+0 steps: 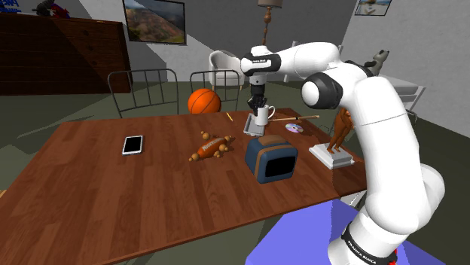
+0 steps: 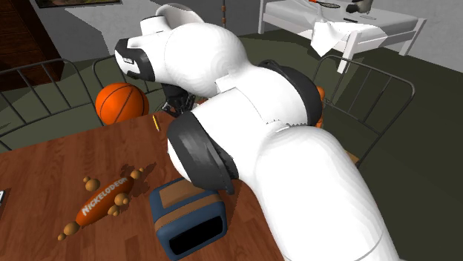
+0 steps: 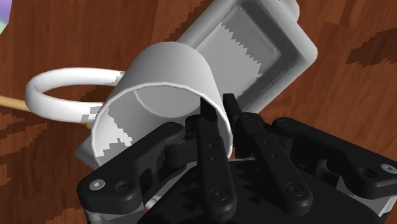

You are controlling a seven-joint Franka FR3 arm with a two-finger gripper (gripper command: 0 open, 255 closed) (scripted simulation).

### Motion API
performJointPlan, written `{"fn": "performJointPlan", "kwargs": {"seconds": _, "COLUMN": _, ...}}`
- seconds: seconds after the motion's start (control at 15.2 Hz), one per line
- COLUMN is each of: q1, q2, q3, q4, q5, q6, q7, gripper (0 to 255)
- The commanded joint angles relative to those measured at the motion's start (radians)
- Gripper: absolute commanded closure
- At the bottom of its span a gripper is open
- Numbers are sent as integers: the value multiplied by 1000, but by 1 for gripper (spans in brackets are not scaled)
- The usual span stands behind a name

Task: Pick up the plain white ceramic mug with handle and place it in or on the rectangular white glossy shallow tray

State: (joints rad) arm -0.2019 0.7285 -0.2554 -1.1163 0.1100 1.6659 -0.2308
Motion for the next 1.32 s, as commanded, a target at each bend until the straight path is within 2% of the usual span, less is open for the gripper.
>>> {"fn": "performJointPlan", "kwargs": {"seconds": 0.0, "q1": 0, "q2": 0, "q3": 0, "q4": 0, "q5": 0, "q6": 0, "q7": 0, "gripper": 255}}
{"fn": "performJointPlan", "kwargs": {"seconds": 0.07, "q1": 0, "q2": 0, "q3": 0, "q4": 0, "q5": 0, "q6": 0, "q7": 0, "gripper": 255}}
{"fn": "performJointPlan", "kwargs": {"seconds": 0.13, "q1": 0, "q2": 0, "q3": 0, "q4": 0, "q5": 0, "q6": 0, "q7": 0, "gripper": 0}}
{"fn": "performJointPlan", "kwargs": {"seconds": 0.46, "q1": 0, "q2": 0, "q3": 0, "q4": 0, "q5": 0, "q6": 0, "q7": 0, "gripper": 0}}
{"fn": "performJointPlan", "kwargs": {"seconds": 0.73, "q1": -24, "q2": 56, "q3": 4, "q4": 224, "q5": 6, "q6": -166, "q7": 6, "gripper": 0}}
{"fn": "performJointPlan", "kwargs": {"seconds": 1.25, "q1": -24, "q2": 56, "q3": 4, "q4": 224, "q5": 6, "q6": -166, "q7": 6, "gripper": 0}}
